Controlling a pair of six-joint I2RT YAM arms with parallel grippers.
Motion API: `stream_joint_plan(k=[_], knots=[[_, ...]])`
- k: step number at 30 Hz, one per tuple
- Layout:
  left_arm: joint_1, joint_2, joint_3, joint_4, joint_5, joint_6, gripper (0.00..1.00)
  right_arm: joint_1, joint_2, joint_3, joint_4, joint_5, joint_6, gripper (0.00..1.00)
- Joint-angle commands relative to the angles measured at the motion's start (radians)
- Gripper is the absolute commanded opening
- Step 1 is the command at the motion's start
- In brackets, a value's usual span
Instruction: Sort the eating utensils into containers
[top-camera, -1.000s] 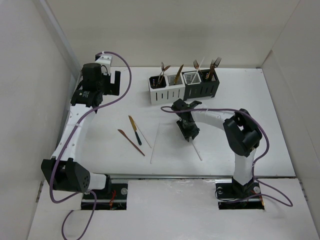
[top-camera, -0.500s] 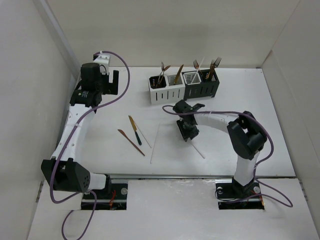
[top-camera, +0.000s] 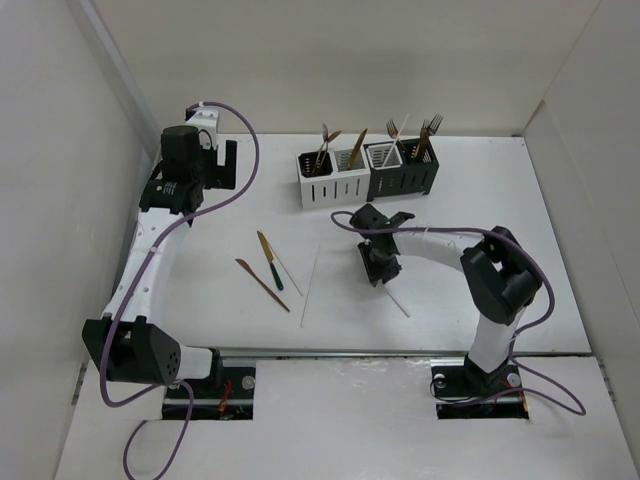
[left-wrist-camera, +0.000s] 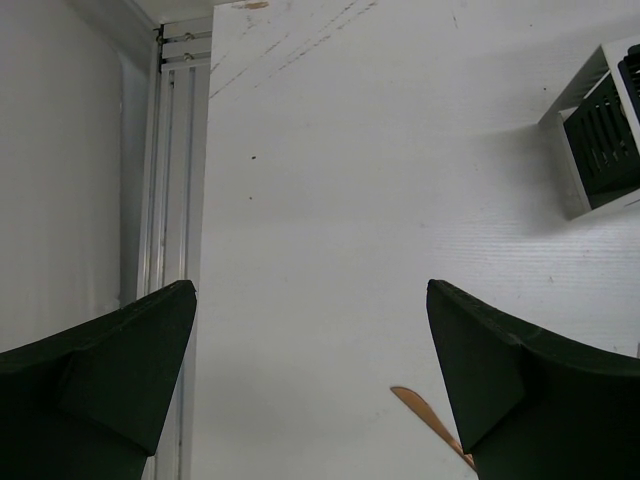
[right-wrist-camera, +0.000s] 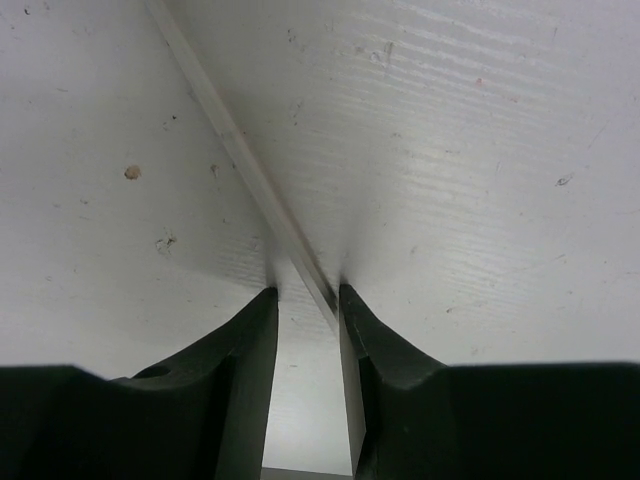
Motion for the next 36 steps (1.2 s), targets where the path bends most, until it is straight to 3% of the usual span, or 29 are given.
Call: stream_joint_plan(k=[1, 7, 9, 13, 16, 20, 22, 27, 36], knots=[[0.017, -0.027, 0.021, 0.019, -0.015, -0.028, 1.00, 0.025, 0.082, -0.126, -0.018, -0.061, 0.077, 0.36], [0.017, -0.027, 0.021, 0.019, -0.004, -0.028, 1.00, 0.056, 0.071, -0.152, -0.018, -0.072, 0.106, 0.22], [0.017, -0.018, 0.030, 0.019, -0.004, -0.028, 1.00, 0.065, 0.083, -0.152, -0.018, -0.072, 0.106, 0.22], [0.017, -0.018, 0.030, 0.010, -0.004, -0.028, 1.00, 0.075, 0.092, -0.172, -0.038, -0.091, 0.115, 0.37], [0.017, -0.018, 0.030, 0.010, 0.005, -0.028, 1.00, 0.085, 0.071, -0.195, -0.038, -0.101, 0.135, 0.39], [0.017, -0.018, 0.030, 0.010, 0.014, -0.028, 1.00, 0.085, 0.101, -0.195, -0.015, -0.111, 0.135, 0.20], [0.017, -0.018, 0.030, 0.010, 0.014, -0.028, 1.00, 0.085, 0.115, -0.195, -0.004, -0.111, 0.135, 0.00], [0.017, -0.018, 0.030, 0.010, 0.014, -0.028, 1.00, 0.085, 0.125, -0.219, 0.049, -0.097, 0.135, 0.00], [0.026, -0.018, 0.030, 0.010, 0.014, -0.028, 1.00, 0.118, -0.193, -0.071, -0.020, 0.172, 0.071, 0.00]])
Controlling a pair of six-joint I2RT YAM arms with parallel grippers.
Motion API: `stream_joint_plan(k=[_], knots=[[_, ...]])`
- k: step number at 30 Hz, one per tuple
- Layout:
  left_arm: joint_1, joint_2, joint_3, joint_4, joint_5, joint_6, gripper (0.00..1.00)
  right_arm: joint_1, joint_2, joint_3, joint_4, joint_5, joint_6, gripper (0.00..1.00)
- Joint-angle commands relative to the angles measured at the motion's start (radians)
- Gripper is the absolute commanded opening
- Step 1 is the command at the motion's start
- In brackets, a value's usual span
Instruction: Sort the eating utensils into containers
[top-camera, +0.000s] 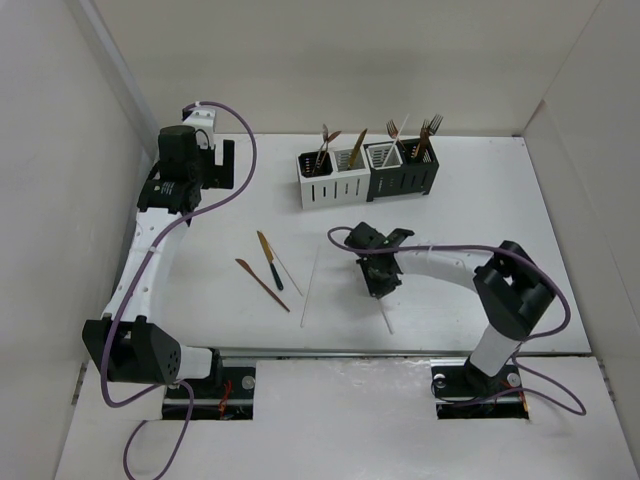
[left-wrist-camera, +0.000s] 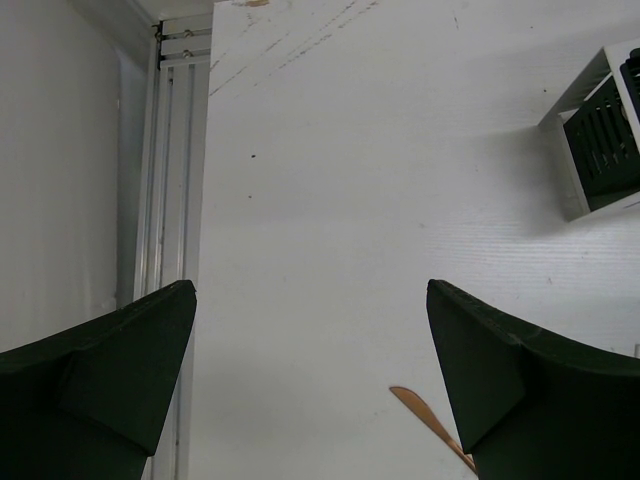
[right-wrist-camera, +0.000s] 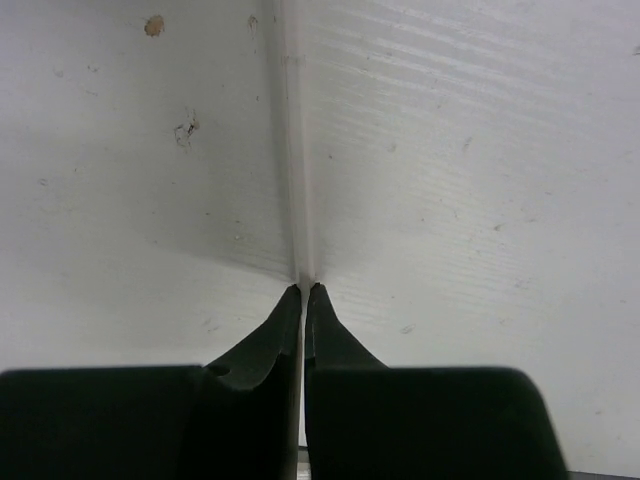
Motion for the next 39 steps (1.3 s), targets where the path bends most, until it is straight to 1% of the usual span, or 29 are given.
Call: stream_joint_plan(k=[1, 6, 10, 14, 15, 18, 19, 22, 23, 24, 25, 26, 27, 29, 30, 33, 37, 39], knots=[[0.009, -0.018, 0.030, 0.010, 0.002, -0.017, 1.00, 0.008, -0.087, 0.065, -0.025, 0.113, -0.034, 0.00], [0.009, -0.018, 0.030, 0.010, 0.002, -0.008, 1.00, 0.008, -0.150, 0.143, -0.025, 0.144, -0.067, 0.00], [0.009, -0.027, 0.021, 0.010, 0.002, -0.008, 1.00, 0.008, -0.199, 0.232, 0.036, 0.190, -0.089, 0.00], [0.009, -0.027, 0.021, 0.010, -0.007, -0.008, 1.00, -0.067, -0.218, 0.344, 0.185, 0.219, -0.176, 0.00], [0.009, -0.027, 0.021, 0.010, -0.007, -0.008, 1.00, -0.113, -0.207, 0.409, 0.211, 0.207, -0.195, 0.00], [0.009, -0.027, 0.021, 0.010, -0.007, -0.008, 1.00, -0.179, -0.157, 0.508, 0.318, 0.183, -0.273, 0.00], [0.009, -0.027, 0.021, 0.010, -0.007, -0.008, 1.00, -0.226, -0.138, 0.570, 0.372, 0.167, -0.290, 0.00], [0.009, -0.027, 0.010, -0.008, -0.007, -0.017, 1.00, -0.303, -0.052, 0.667, 0.464, 0.167, -0.354, 0.00], [0.009, -0.018, 0.010, -0.008, -0.007, -0.026, 1.00, -0.320, -0.008, 0.683, 0.537, 0.167, -0.368, 0.00], [0.009, -0.018, 0.010, -0.008, -0.017, -0.027, 1.00, -0.336, 0.017, 0.700, 0.570, 0.167, -0.391, 0.00], [0.009, -0.018, 0.010, -0.019, -0.018, -0.027, 1.00, -0.351, 0.044, 0.723, 0.593, 0.167, -0.391, 0.00], [0.009, -0.007, 0.021, -0.019, -0.028, -0.037, 1.00, -0.378, 0.075, 0.793, 0.602, 0.167, -0.391, 0.00], [0.009, 0.002, 0.021, -0.031, -0.028, -0.037, 1.00, -0.391, 0.139, 0.828, 0.602, 0.156, -0.402, 0.00], [0.009, 0.011, 0.030, -0.031, -0.028, -0.037, 1.00, -0.411, 0.195, 0.899, 0.613, 0.156, -0.402, 0.00], [0.009, 0.011, 0.039, -0.042, -0.039, -0.037, 1.00, -0.426, 0.237, 0.910, 0.640, 0.156, -0.402, 0.00], [0.009, 0.030, 0.048, -0.053, -0.050, -0.037, 1.00, -0.451, 0.293, 0.910, 0.691, 0.156, -0.388, 0.00], [0.009, 0.039, 0.058, -0.053, -0.059, -0.037, 1.00, -0.474, 0.342, 0.886, 0.769, 0.133, -0.368, 0.00], [0.009, 0.039, 0.058, -0.062, -0.068, -0.037, 1.00, -0.474, 0.353, 0.886, 0.769, 0.115, -0.328, 0.00]])
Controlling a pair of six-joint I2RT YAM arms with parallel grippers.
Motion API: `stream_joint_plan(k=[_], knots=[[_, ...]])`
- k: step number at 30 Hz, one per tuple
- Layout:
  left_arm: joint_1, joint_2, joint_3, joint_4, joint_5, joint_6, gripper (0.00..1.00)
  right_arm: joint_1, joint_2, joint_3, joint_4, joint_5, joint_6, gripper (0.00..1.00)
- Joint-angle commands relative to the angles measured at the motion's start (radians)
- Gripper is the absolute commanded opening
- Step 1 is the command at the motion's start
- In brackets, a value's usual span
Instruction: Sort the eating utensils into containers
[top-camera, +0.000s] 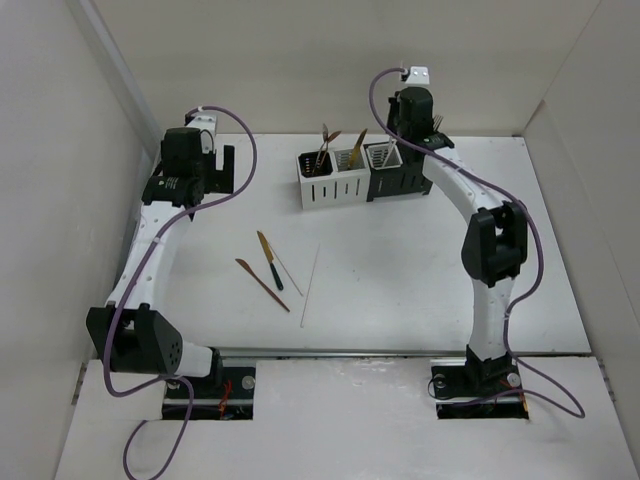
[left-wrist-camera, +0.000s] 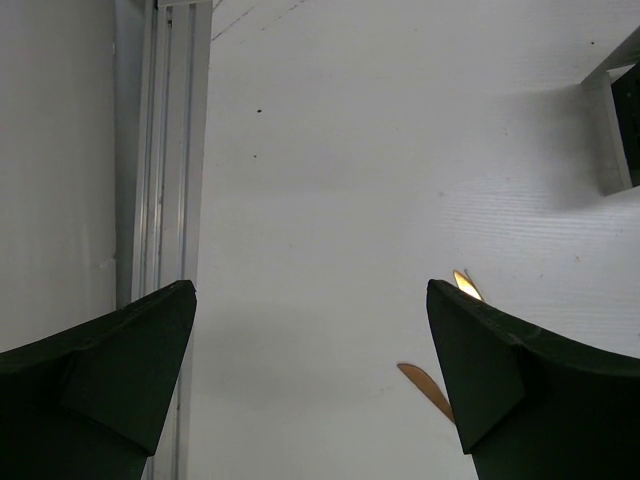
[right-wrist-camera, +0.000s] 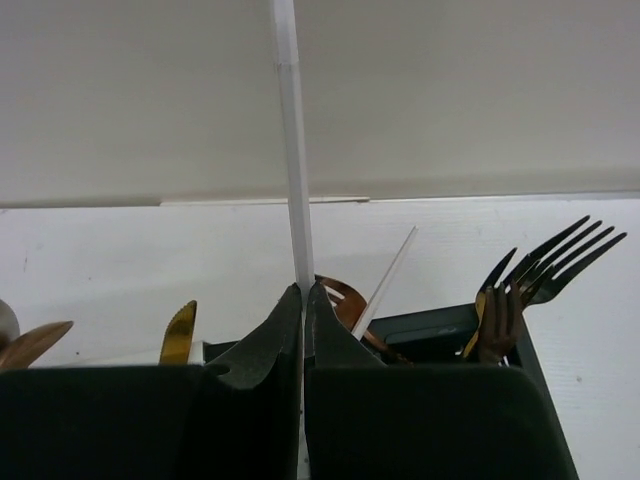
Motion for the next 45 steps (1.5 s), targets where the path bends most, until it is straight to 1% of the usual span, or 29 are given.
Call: stream_joint_plan(k=[1, 3, 4, 8, 9, 11, 13, 15, 16, 18, 19, 21, 22, 24, 25, 26, 27, 29, 30, 31, 32, 33, 35, 36, 38, 39, 40, 42, 45], knots=[[0.004, -0.001, 0.050, -0.004, -0.027, -0.018, 1.00, -0.008, -0.011, -0.010, 0.127, -0.029, 0.055, 0.00], [0.014, -0.001, 0.059, -0.004, -0.037, -0.018, 1.00, -0.008, -0.020, -0.056, 0.140, -0.040, 0.110, 0.00], [0.014, -0.001, 0.059, -0.004, -0.046, -0.018, 1.00, -0.008, -0.020, -0.120, 0.168, -0.055, 0.125, 0.00], [0.014, -0.001, 0.059, -0.004, -0.046, -0.018, 1.00, 0.001, -0.031, -0.249, 0.214, -0.078, 0.165, 0.00], [0.014, -0.001, 0.059, -0.004, -0.046, -0.018, 1.00, 0.001, -0.031, -0.259, 0.214, -0.099, 0.174, 0.05], [0.014, -0.001, 0.068, -0.004, -0.046, -0.018, 1.00, 0.001, -0.044, -0.308, 0.214, -0.167, 0.175, 0.30], [0.014, -0.001, 0.068, 0.005, -0.046, -0.018, 1.00, 0.001, -0.101, -0.348, 0.214, -0.167, 0.175, 0.51], [0.014, -0.001, 0.068, 0.005, -0.035, -0.018, 1.00, 0.001, -0.153, -0.392, 0.214, -0.167, 0.175, 0.57], [0.014, -0.001, 0.068, 0.005, -0.035, -0.018, 1.00, 0.001, -0.216, -0.404, 0.205, -0.178, 0.161, 0.58], [0.014, -0.001, 0.068, 0.014, -0.035, -0.018, 1.00, 0.001, -0.282, -0.414, 0.180, -0.169, 0.161, 0.58], [0.014, -0.001, 0.068, 0.014, -0.035, -0.018, 1.00, -0.013, -0.335, -0.414, 0.123, -0.168, 0.152, 0.58], [0.014, -0.001, 0.068, 0.014, -0.035, -0.018, 1.00, -0.039, -0.362, -0.377, 0.032, -0.168, 0.152, 0.58], [0.014, -0.001, 0.059, 0.023, -0.035, -0.018, 1.00, -0.078, -0.362, -0.324, -0.085, -0.168, 0.152, 0.58], [0.014, -0.001, 0.059, 0.023, -0.012, -0.018, 1.00, -0.123, -0.319, -0.255, -0.219, -0.179, 0.152, 0.58], [0.014, -0.010, 0.050, 0.023, -0.012, -0.018, 1.00, -0.166, -0.295, -0.190, -0.281, -0.179, 0.136, 0.58], [0.014, -0.011, 0.050, 0.023, -0.003, -0.018, 0.97, -0.187, -0.243, -0.161, -0.380, -0.179, 0.126, 0.60], [0.014, -0.011, 0.050, 0.023, -0.003, -0.018, 0.95, -0.207, -0.215, -0.130, -0.421, -0.193, 0.109, 0.70], [0.014, -0.036, 0.064, 0.032, 0.083, 0.006, 0.93, -0.256, -0.158, -0.043, -0.511, -0.263, 0.089, 0.77], [0.014, -0.064, 0.053, 0.073, 0.120, 0.056, 0.93, -0.269, -0.108, -0.020, -0.527, -0.276, 0.070, 0.80], [0.014, -0.076, 0.044, 0.093, 0.199, 0.084, 0.97, -0.278, -0.089, -0.003, -0.527, -0.293, 0.058, 0.80], [0.014, -0.076, 0.044, 0.106, 0.245, 0.116, 1.00, -0.287, -0.072, 0.020, -0.527, -0.317, 0.049, 0.80], [0.014, -0.076, 0.044, 0.106, 0.291, 0.144, 1.00, -0.301, -0.049, 0.020, -0.527, -0.329, 0.040, 0.80], [0.004, -0.067, 0.073, 0.129, 0.322, 0.120, 1.00, -0.312, -0.040, 0.033, -0.492, -0.384, -0.002, 0.80], [0.004, -0.054, 0.117, 0.129, 0.344, 0.120, 1.00, -0.312, -0.040, 0.017, -0.454, -0.409, -0.002, 0.80], [0.004, 0.000, 0.168, 0.091, 0.428, 0.162, 1.00, -0.321, -0.040, -0.001, -0.417, -0.478, -0.028, 0.79], [0.004, 0.035, 0.217, 0.056, 0.460, 0.178, 1.00, -0.321, -0.029, -0.013, -0.392, -0.527, -0.028, 0.76], [0.004, 0.035, 0.232, 0.055, 0.485, 0.178, 1.00, -0.321, -0.029, -0.013, -0.392, -0.544, -0.028, 0.76], [0.004, 0.069, 0.233, 0.025, 0.531, 0.189, 1.00, -0.321, -0.020, -0.036, -0.360, -0.554, -0.039, 0.74], [0.004, 0.094, 0.223, -0.014, 0.549, 0.175, 1.00, -0.321, -0.020, -0.095, -0.289, -0.563, -0.008, 0.68]])
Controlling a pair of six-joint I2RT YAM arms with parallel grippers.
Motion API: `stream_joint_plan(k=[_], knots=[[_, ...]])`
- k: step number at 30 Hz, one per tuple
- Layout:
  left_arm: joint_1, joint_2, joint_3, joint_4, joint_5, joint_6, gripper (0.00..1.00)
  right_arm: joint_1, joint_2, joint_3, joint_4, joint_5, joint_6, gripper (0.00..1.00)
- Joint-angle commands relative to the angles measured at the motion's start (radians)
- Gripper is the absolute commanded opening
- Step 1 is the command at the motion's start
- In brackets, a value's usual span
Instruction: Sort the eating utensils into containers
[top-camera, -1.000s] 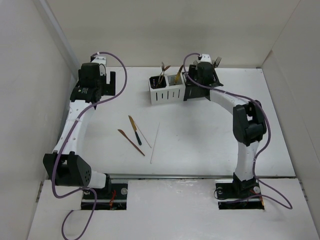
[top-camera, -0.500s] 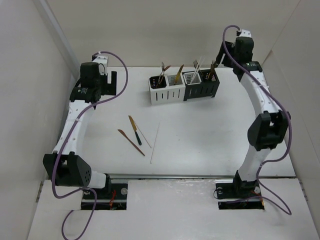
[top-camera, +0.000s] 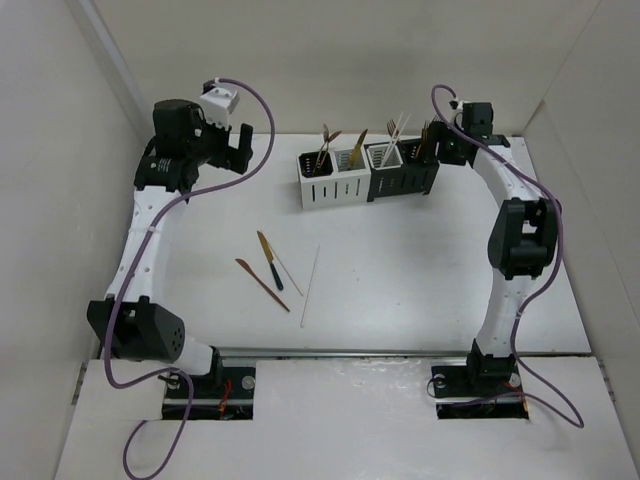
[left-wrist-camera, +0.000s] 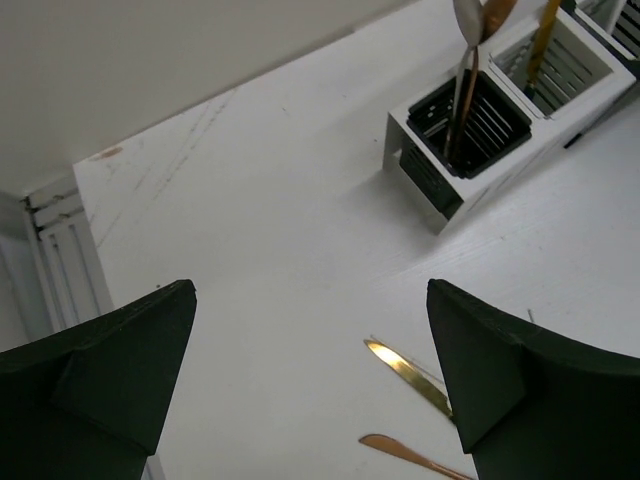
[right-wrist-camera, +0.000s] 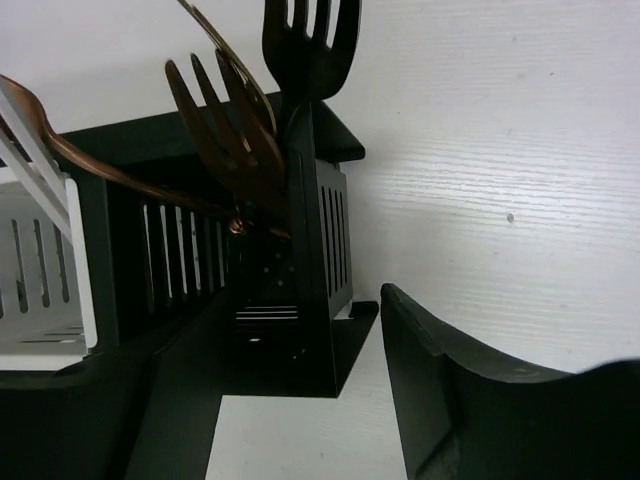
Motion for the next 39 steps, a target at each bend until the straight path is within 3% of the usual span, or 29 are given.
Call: stream_joint_plan(k=[1, 3, 6, 9, 12, 13, 14, 24, 26, 28, 30, 31, 34, 39], knots=[[-0.002, 0.026, 0.003, -0.066, 0.104, 0.006, 1.00, 0.005, -0.021, -0.033, 0.099, -0.053, 0.006, 0.64], [-0.002, 0.026, -0.008, -0.096, 0.113, -0.003, 1.00, 0.005, 0.007, -0.033, 0.088, -0.022, 0.022, 0.52], [-0.011, 0.015, -0.063, -0.107, 0.124, 0.010, 0.93, 0.005, 0.028, -0.046, 0.088, 0.036, 0.046, 0.52], [-0.066, 0.006, -0.113, -0.116, 0.028, 0.029, 0.90, 0.014, 0.028, -0.079, 0.097, 0.072, 0.059, 0.47], [-0.121, 0.006, -0.161, -0.129, -0.035, 0.054, 0.88, 0.028, -0.004, -0.137, 0.123, 0.108, 0.091, 0.28], [-0.135, 0.006, -0.173, -0.138, -0.035, 0.054, 0.87, 0.045, -0.031, -0.153, 0.134, 0.121, 0.106, 0.17], [-0.166, 0.006, -0.184, -0.138, -0.058, 0.054, 0.87, 0.057, -0.045, -0.170, 0.134, 0.134, 0.106, 0.14], [-0.359, 0.026, -0.333, -0.153, -0.100, -0.008, 0.83, 0.172, -0.156, -0.282, 0.175, 0.288, 0.138, 0.11], [-0.368, 0.026, -0.368, -0.141, -0.100, -0.008, 0.83, 0.172, -0.145, -0.247, 0.162, 0.288, 0.128, 0.13], [-0.400, 0.016, -0.377, -0.132, -0.109, -0.008, 0.83, 0.172, -0.133, -0.237, 0.152, 0.288, 0.115, 0.22], [-0.420, 0.027, -0.399, -0.132, -0.109, -0.020, 0.83, 0.172, -0.157, -0.225, 0.141, 0.279, 0.103, 0.35], [-0.443, 0.036, -0.399, -0.142, -0.109, -0.031, 0.83, 0.172, -0.174, -0.225, 0.141, 0.279, 0.094, 0.50], [-0.483, 0.045, -0.409, -0.167, -0.109, -0.042, 0.83, 0.172, -0.252, -0.260, 0.123, 0.300, 0.094, 0.66], [-0.577, 0.094, -0.431, -0.178, -0.109, -0.092, 0.83, 0.172, -0.383, -0.300, 0.086, 0.351, 0.106, 0.77]])
